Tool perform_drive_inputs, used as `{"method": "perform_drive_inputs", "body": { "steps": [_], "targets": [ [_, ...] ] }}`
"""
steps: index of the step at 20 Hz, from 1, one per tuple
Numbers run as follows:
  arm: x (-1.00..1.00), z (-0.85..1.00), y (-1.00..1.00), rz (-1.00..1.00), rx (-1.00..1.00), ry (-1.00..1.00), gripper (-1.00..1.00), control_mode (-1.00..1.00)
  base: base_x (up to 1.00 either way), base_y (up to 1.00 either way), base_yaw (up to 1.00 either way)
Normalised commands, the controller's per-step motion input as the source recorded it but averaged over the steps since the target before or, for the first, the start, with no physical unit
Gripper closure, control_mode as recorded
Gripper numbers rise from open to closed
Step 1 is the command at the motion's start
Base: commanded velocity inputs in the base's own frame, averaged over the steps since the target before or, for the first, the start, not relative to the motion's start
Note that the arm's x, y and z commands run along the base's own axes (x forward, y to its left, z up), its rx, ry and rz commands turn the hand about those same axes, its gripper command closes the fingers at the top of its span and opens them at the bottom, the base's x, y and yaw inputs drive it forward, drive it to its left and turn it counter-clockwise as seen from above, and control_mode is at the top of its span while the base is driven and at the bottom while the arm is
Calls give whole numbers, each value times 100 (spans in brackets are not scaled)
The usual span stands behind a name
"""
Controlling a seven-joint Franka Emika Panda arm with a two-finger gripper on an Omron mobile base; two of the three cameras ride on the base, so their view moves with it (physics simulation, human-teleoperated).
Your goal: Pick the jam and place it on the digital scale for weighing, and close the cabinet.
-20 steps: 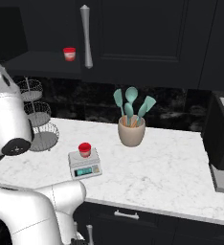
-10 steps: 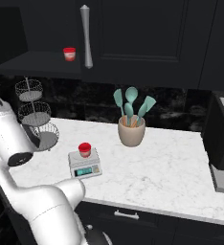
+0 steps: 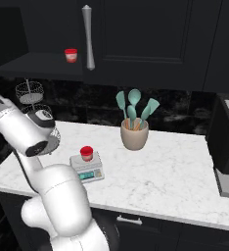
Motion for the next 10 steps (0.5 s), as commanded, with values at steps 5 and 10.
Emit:
{"method": "perform_drive_inputs", "body": {
  "steps": [5, 10],
  "targets": [
    [0, -46, 31, -6, 7, -24, -100, -100, 0, 0, 0],
    [0, -51, 73, -4, 16, -9, -100, -100, 0, 0, 0]
  ]
}}
